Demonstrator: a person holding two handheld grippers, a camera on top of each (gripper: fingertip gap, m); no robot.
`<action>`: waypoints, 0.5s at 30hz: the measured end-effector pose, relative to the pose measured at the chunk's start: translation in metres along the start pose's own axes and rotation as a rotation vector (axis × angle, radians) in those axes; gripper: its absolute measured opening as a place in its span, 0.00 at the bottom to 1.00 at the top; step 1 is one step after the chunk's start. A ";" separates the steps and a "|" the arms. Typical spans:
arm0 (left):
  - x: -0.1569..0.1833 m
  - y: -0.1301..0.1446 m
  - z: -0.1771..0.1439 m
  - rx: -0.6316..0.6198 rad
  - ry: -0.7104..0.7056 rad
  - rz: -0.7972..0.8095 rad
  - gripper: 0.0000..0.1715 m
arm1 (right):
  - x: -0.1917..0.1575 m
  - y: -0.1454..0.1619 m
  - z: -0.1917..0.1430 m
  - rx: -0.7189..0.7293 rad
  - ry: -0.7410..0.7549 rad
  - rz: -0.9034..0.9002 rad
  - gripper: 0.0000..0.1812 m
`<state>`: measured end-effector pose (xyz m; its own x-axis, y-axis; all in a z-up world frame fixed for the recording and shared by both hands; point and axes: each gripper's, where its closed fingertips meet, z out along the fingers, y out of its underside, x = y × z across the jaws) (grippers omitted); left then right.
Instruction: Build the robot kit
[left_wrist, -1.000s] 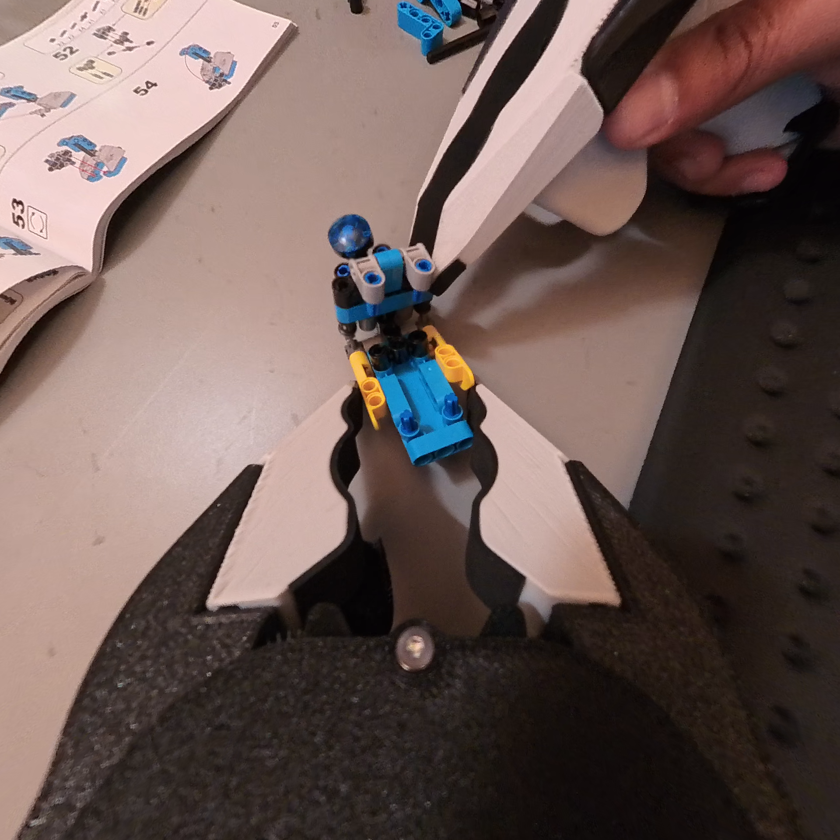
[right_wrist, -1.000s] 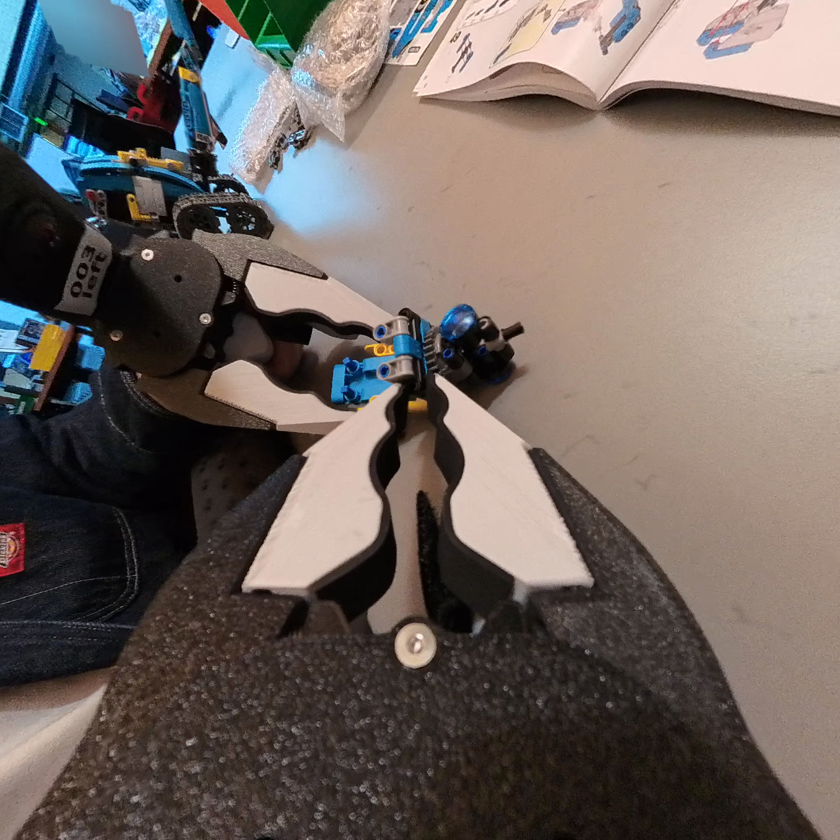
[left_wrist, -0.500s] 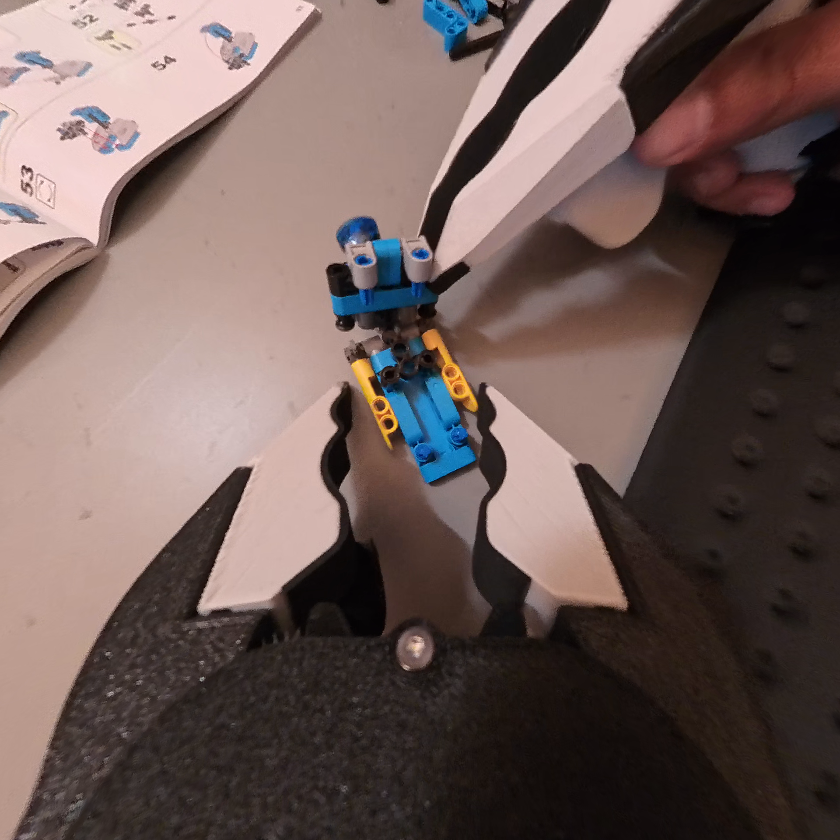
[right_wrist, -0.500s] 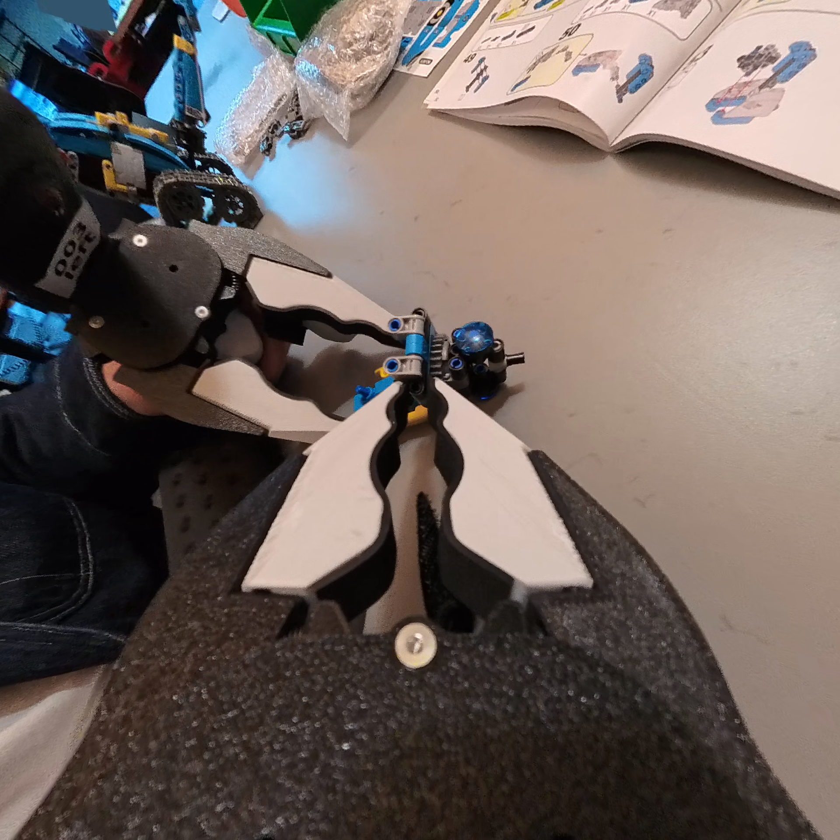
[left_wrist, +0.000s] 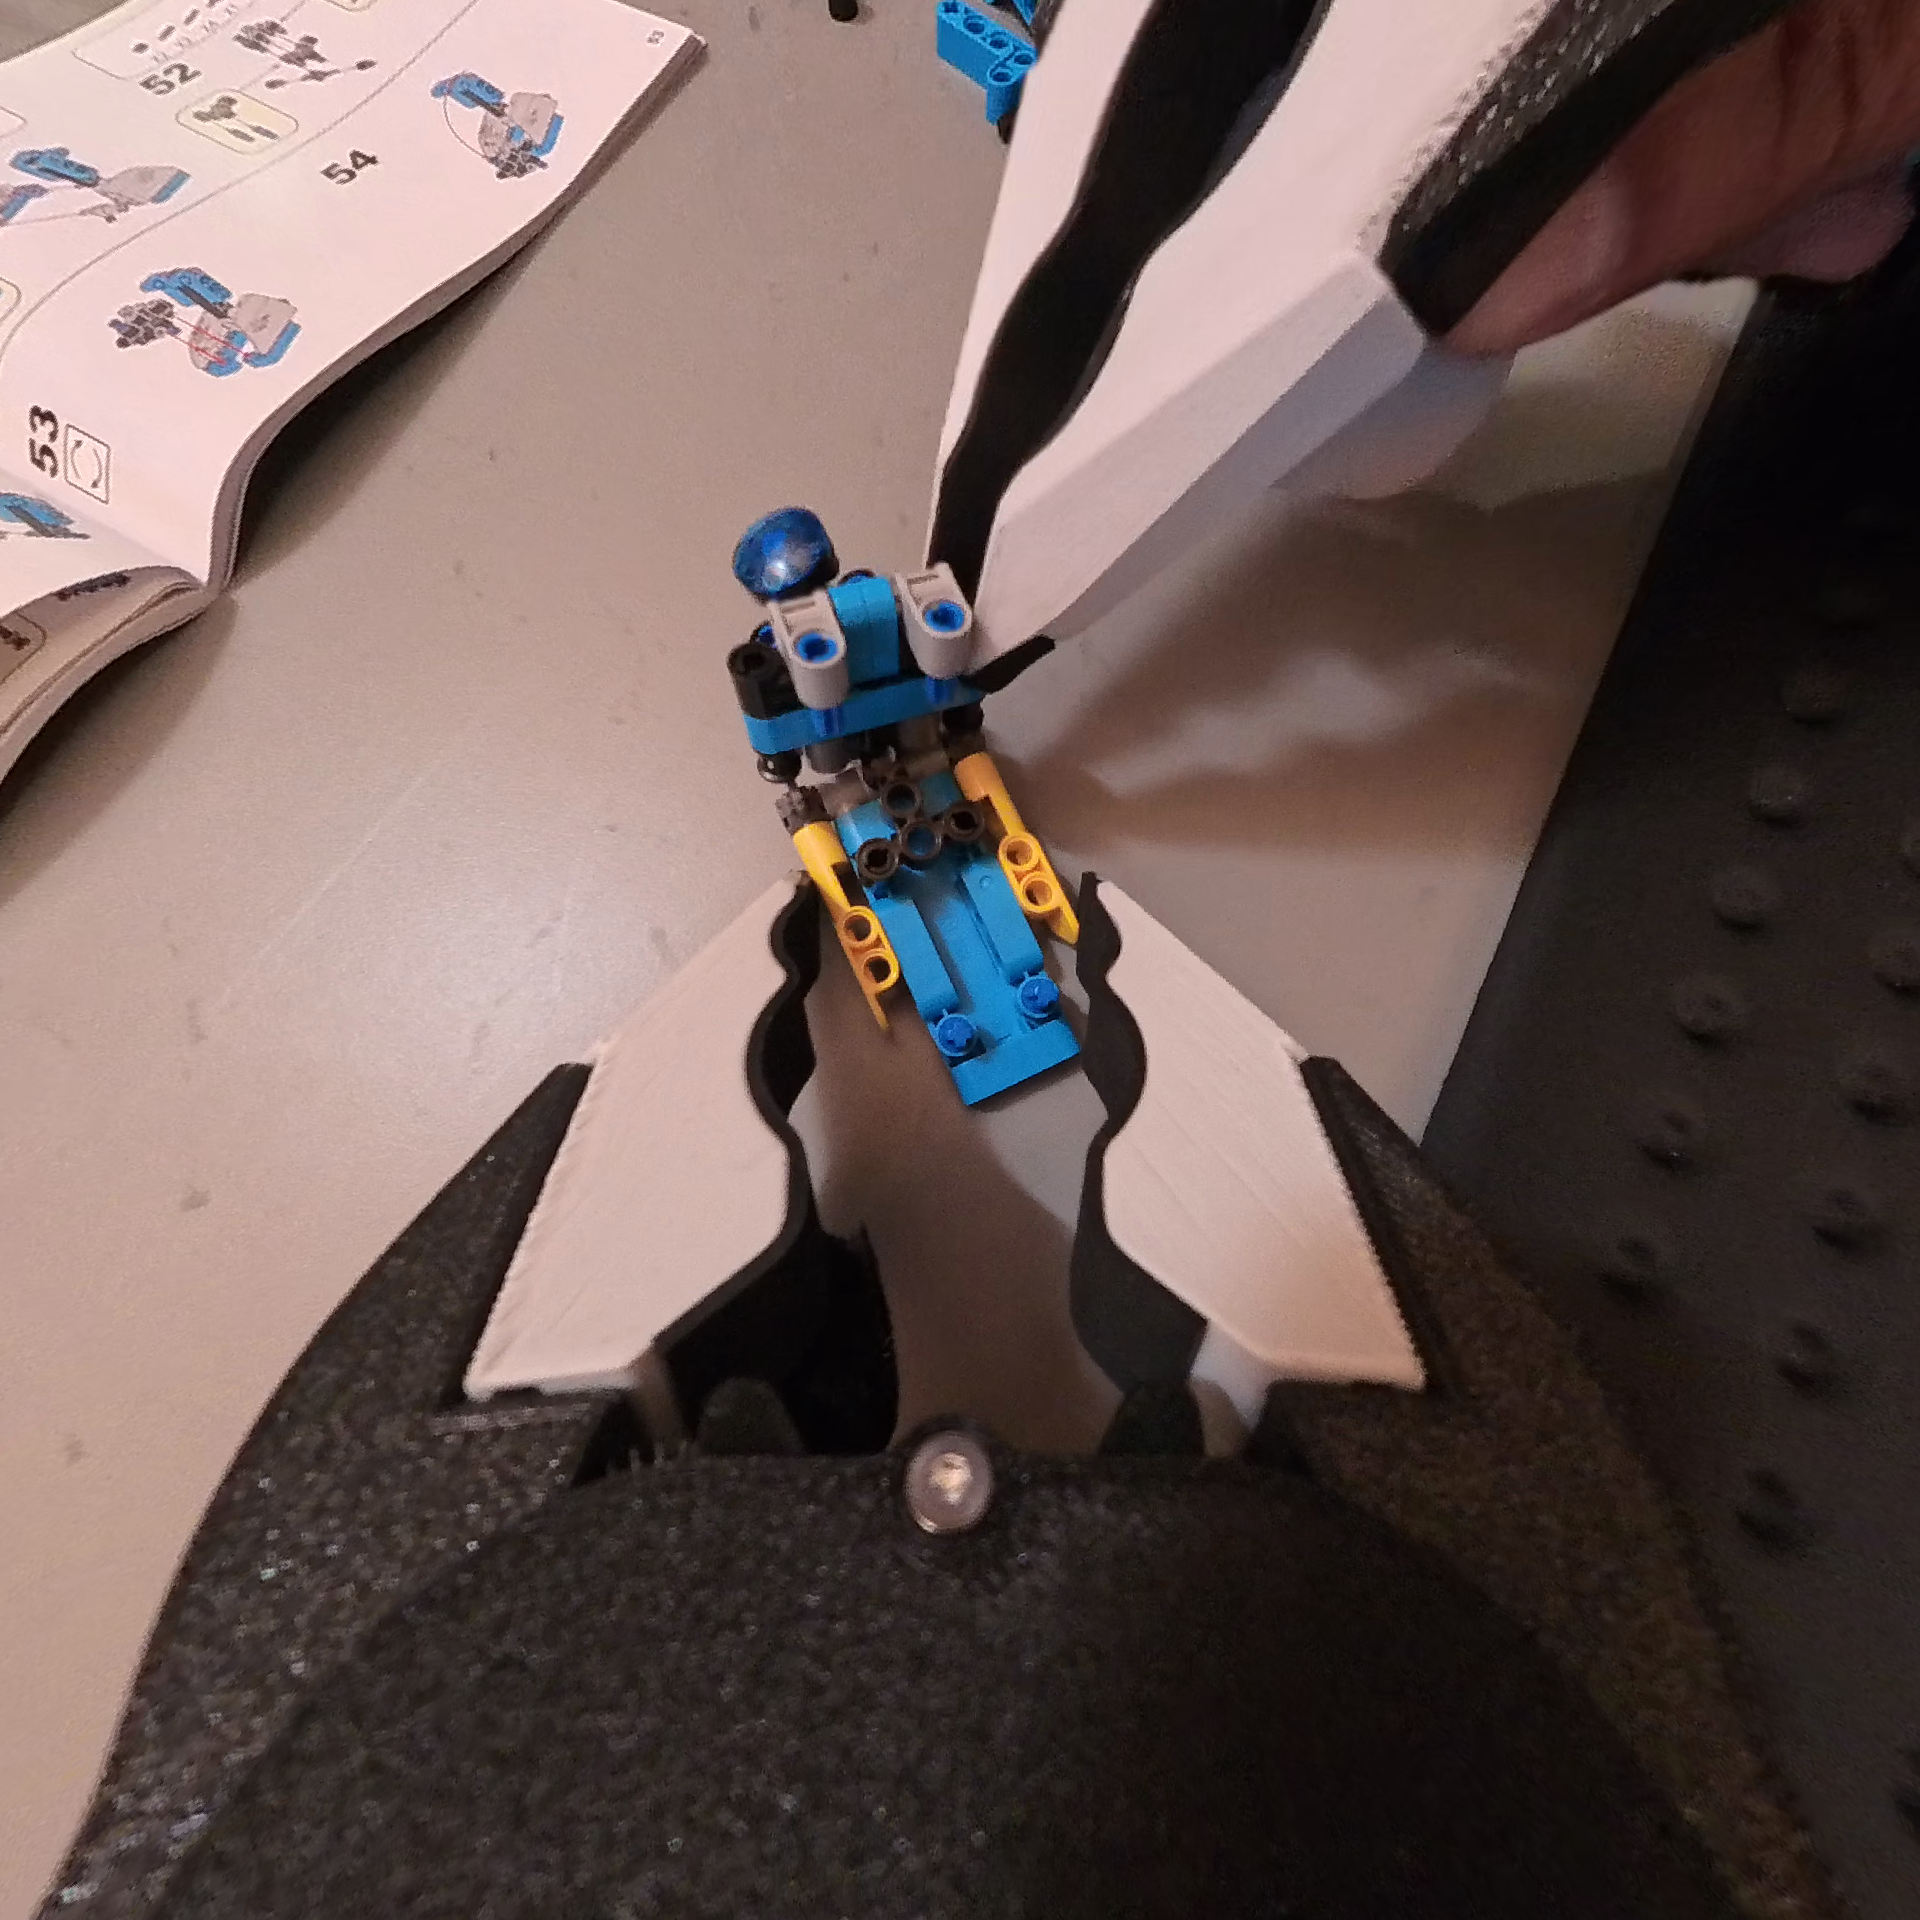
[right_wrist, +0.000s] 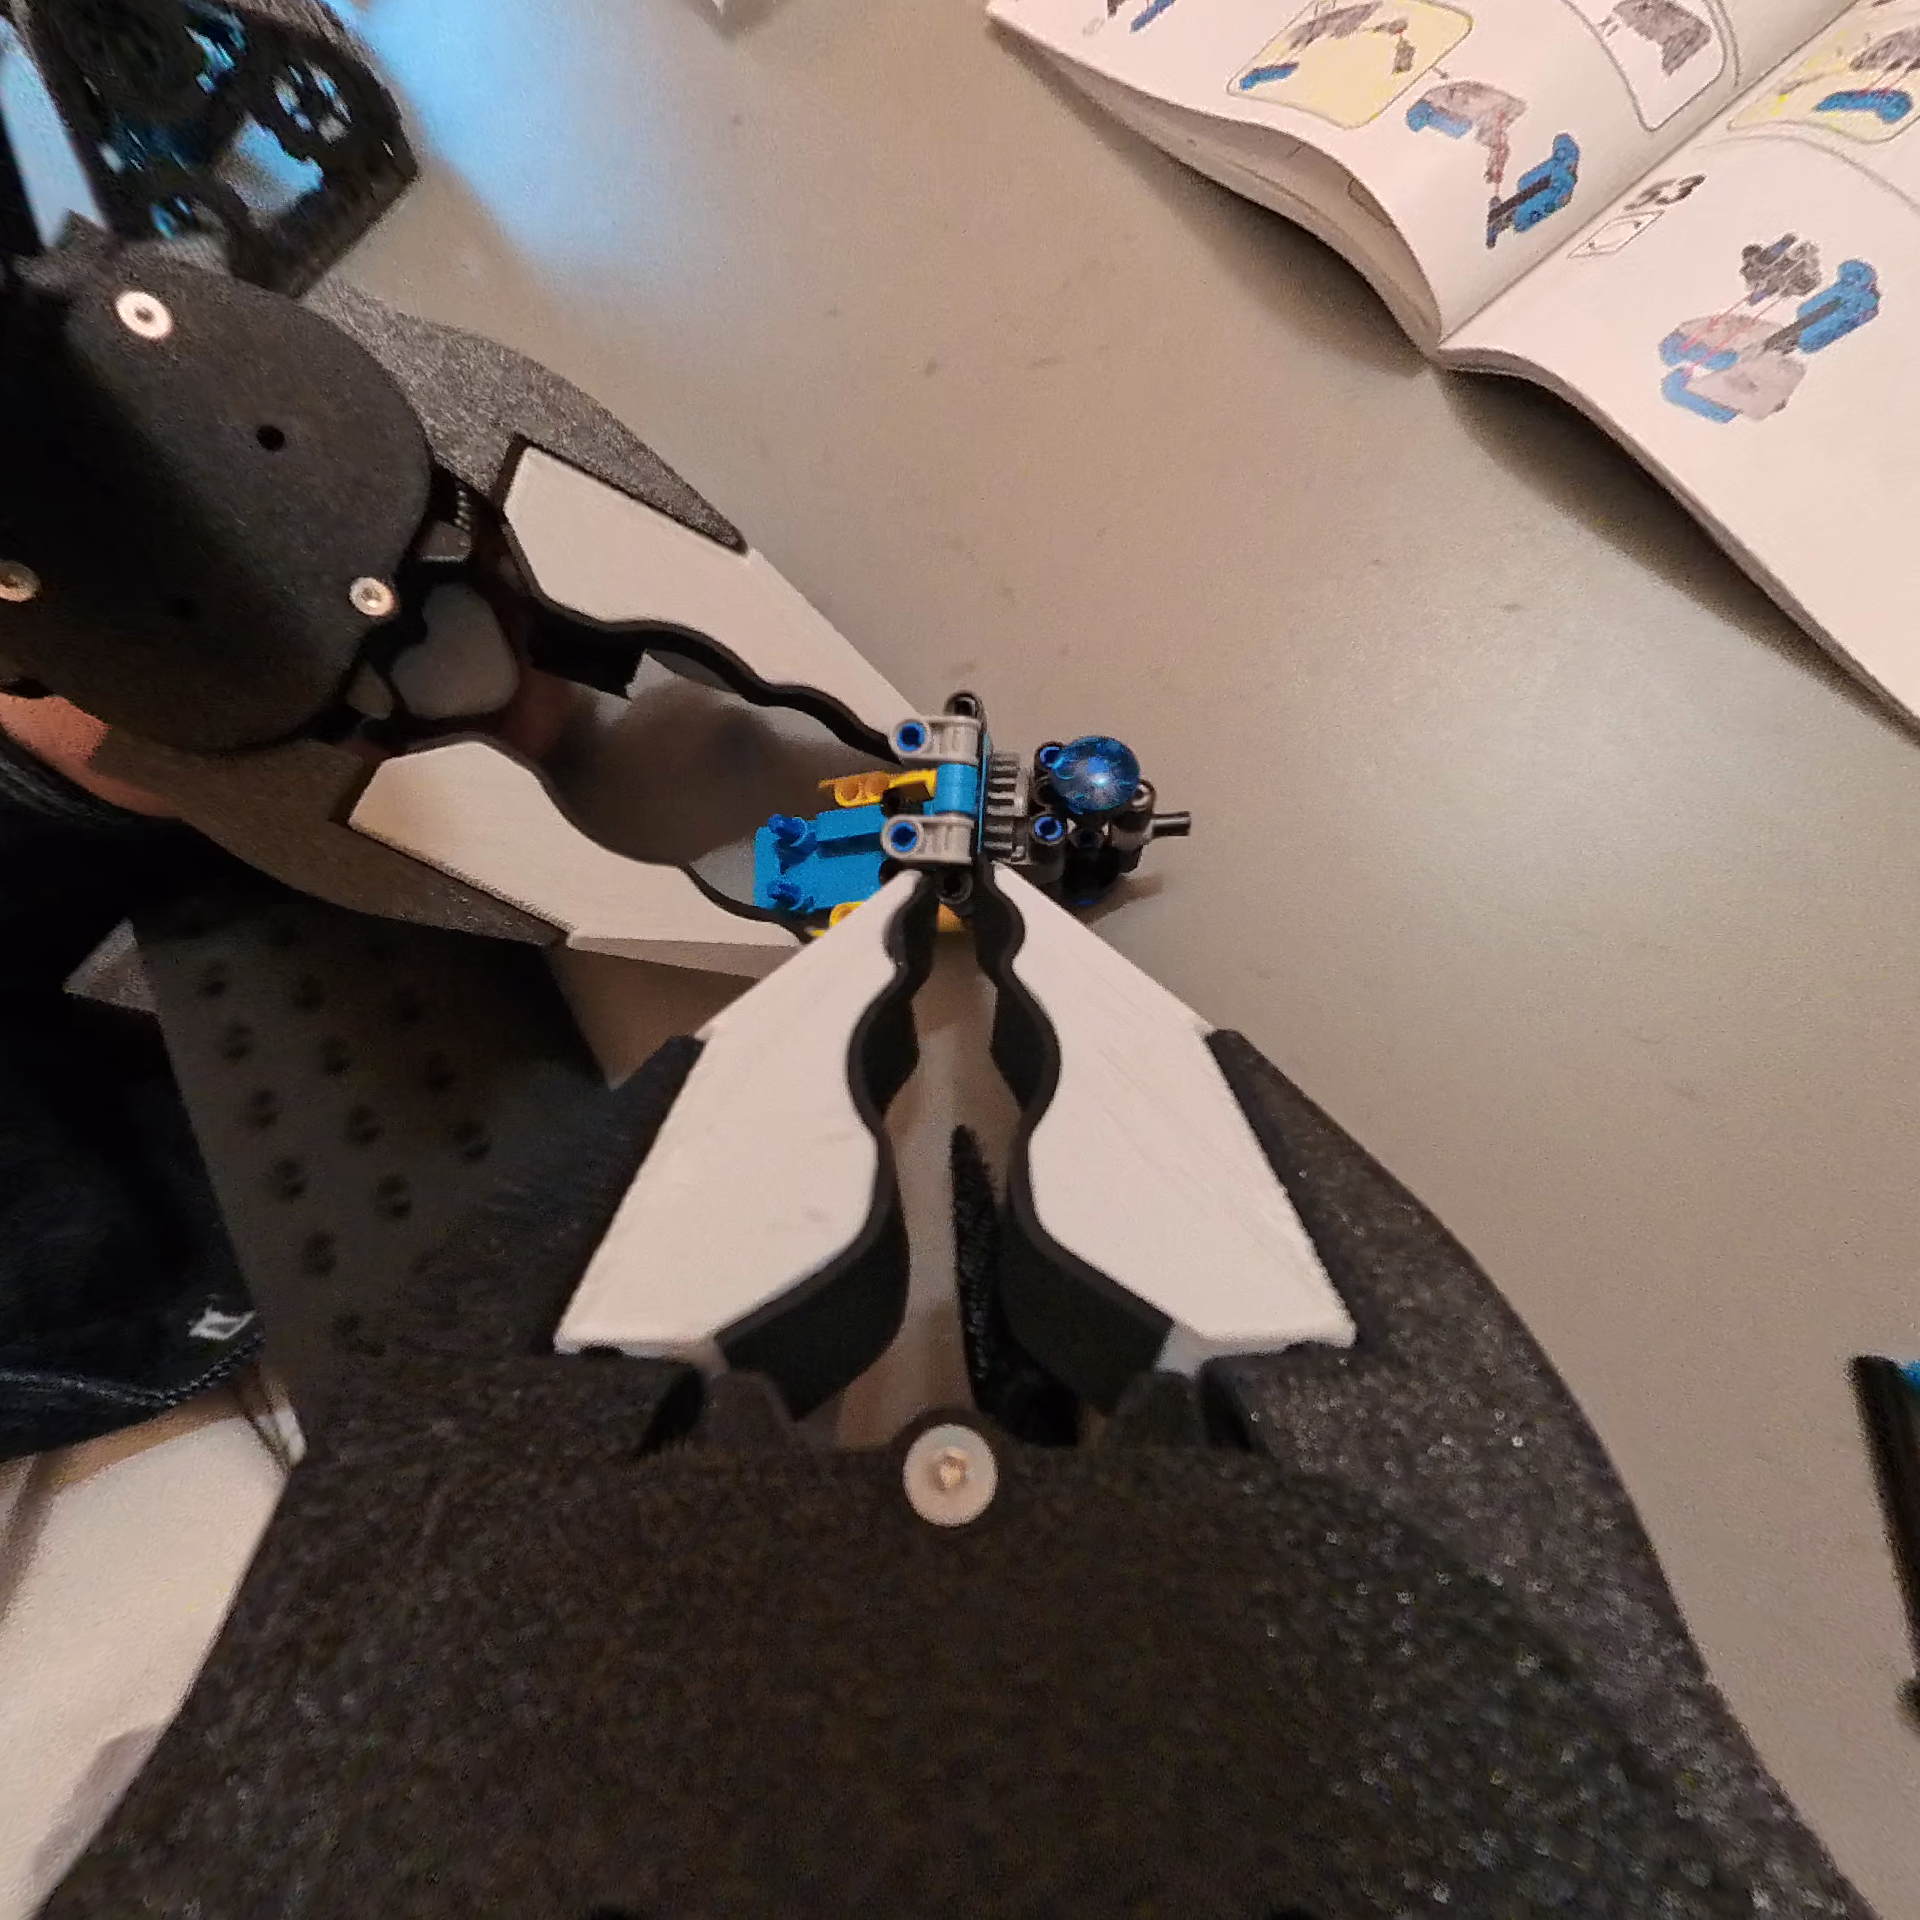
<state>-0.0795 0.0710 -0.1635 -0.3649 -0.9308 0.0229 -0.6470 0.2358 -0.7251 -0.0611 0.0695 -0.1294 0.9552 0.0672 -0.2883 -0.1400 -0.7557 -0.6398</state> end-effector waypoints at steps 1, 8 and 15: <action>0.000 0.000 0.000 0.000 0.000 0.000 0.29 | 0.000 0.000 0.000 -0.019 0.010 -0.005 0.04; 0.000 0.000 0.000 0.001 0.004 0.012 0.29 | 0.001 0.001 0.000 -0.089 0.025 0.002 0.04; 0.000 0.000 0.000 0.003 0.021 0.003 0.29 | -0.001 0.003 -0.001 -0.202 0.080 -0.090 0.04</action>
<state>-0.0793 0.0708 -0.1635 -0.3813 -0.9238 0.0351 -0.6436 0.2380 -0.7274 -0.0620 0.0668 -0.1308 0.9803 0.0944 -0.1735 -0.0057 -0.8645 -0.5026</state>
